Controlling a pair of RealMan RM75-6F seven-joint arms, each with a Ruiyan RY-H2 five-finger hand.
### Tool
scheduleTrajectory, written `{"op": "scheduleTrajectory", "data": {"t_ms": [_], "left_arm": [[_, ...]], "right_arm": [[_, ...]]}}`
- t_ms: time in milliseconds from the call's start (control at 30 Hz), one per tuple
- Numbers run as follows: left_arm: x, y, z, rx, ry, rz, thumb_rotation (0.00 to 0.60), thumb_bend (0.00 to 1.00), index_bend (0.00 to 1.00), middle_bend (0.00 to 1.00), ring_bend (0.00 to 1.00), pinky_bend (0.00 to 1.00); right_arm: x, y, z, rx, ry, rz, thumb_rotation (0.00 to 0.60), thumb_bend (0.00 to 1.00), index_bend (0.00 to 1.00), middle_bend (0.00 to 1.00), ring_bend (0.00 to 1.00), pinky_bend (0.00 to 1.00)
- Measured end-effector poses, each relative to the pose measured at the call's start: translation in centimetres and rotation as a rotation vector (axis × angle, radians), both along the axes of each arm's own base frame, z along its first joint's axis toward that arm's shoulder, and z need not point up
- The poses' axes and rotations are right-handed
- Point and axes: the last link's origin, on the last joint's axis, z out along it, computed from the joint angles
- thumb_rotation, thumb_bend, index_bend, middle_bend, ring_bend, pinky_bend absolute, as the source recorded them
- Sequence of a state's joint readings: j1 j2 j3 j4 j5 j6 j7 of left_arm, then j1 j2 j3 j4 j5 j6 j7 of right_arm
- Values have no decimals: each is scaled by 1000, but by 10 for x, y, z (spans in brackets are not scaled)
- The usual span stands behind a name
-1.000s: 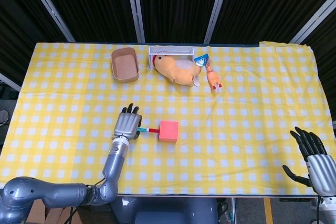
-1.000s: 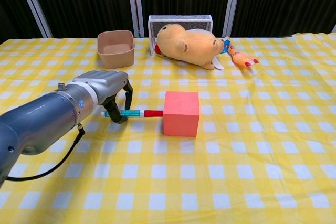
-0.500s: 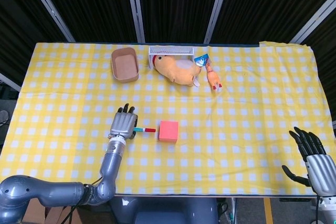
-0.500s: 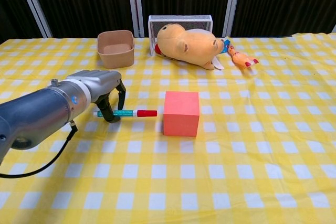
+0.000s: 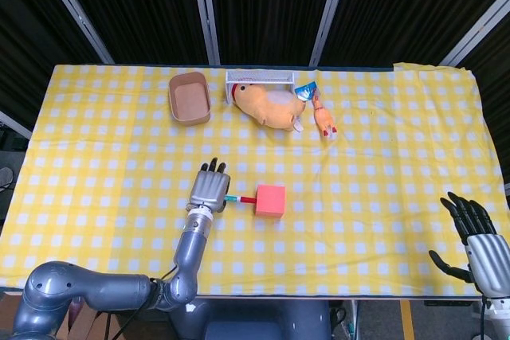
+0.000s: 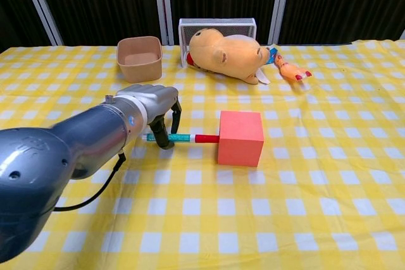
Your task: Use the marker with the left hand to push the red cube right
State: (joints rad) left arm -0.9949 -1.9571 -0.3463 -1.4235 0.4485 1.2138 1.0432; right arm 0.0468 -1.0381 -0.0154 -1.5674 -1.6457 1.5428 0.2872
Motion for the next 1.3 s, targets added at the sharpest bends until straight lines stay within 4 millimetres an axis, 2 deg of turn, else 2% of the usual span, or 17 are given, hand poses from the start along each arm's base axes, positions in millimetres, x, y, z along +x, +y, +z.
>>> {"op": "scheduleTrajectory", "data": {"t_ms": [767, 1300], "left_arm": [[54, -2, -31, -42, -39, -37, 600, 430, 618, 132, 39, 150], [56, -2, -27, -25, -15, -42, 600, 451, 619, 131, 40, 151]], "right_arm": [[-1, 0, 3, -3, -16, -4, 600, 321, 0, 0, 0, 0], [-1, 0, 2, -1, -17, -7, 600, 321, 0, 0, 0, 0]]}}
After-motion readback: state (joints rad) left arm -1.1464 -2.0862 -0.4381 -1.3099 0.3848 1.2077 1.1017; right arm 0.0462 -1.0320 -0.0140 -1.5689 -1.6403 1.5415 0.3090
